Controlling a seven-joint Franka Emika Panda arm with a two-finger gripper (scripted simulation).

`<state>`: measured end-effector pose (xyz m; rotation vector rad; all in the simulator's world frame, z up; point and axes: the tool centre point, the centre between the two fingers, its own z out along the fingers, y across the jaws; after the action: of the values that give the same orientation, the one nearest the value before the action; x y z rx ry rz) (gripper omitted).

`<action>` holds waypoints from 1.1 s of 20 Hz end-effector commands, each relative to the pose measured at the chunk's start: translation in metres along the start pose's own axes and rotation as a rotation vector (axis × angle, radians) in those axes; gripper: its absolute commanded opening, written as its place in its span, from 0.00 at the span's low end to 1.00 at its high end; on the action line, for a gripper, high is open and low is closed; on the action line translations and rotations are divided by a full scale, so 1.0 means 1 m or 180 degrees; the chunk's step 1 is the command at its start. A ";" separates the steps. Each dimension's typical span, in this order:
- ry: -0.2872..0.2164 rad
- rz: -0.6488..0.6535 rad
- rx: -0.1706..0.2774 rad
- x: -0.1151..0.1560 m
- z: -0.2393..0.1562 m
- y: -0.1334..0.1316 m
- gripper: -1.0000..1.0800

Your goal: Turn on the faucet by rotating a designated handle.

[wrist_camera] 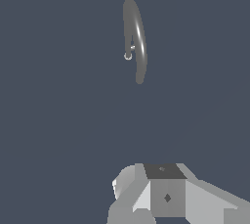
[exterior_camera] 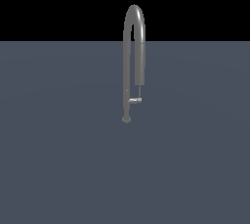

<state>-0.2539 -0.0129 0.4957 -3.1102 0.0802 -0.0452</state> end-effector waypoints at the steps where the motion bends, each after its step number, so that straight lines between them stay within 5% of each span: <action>1: 0.0000 0.0000 0.0000 0.000 0.000 0.000 0.00; 12: -0.0133 0.0111 0.0099 0.016 0.004 -0.001 0.00; 22: -0.0496 0.0414 0.0370 0.059 0.016 -0.001 0.00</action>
<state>-0.2029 -0.0141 0.4837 -2.9921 0.2407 0.1573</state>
